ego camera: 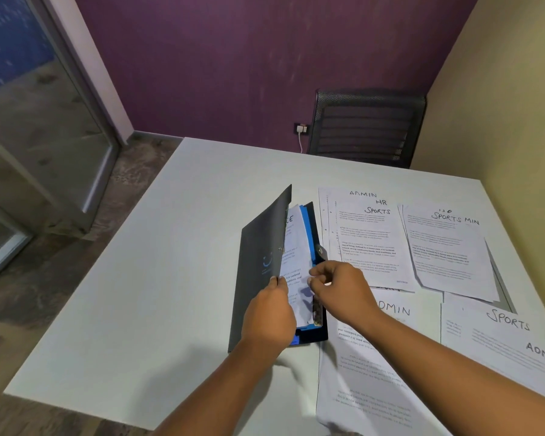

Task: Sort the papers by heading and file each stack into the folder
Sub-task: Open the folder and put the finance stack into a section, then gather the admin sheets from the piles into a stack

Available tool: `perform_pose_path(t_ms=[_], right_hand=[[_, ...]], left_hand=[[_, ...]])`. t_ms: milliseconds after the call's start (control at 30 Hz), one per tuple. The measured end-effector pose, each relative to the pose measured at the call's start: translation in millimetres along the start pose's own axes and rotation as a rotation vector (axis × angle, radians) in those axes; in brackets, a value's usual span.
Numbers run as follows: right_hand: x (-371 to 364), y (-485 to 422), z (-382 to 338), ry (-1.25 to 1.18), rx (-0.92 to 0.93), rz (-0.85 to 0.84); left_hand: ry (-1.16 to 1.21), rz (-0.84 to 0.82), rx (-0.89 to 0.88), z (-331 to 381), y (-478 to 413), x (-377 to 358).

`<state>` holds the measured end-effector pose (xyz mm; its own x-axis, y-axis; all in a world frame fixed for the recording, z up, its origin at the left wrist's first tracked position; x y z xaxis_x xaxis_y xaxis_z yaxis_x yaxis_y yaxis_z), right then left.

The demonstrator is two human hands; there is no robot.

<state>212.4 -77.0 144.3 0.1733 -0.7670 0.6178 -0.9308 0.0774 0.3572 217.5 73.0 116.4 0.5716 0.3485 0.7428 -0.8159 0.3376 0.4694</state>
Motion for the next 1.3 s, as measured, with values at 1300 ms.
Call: perform_pose_path(t_ms=[1300], right_hand=[[124,219,350,-0.153,-0.545,0.081]], left_hand=[[0.045,-0.043,0.284,18,-3,-188]])
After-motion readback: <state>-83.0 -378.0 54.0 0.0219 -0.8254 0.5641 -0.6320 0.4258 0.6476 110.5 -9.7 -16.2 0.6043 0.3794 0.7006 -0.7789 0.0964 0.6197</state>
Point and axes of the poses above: each hand's wrist, its own y-axis away from the middle knuckle, its own x-axis out of the back of the hand, z = x × y, the point moved 7 cm from there along -y, towards the middle knuckle, and after that the axes turned 14 degrees about -z, right-handed, at the moved point
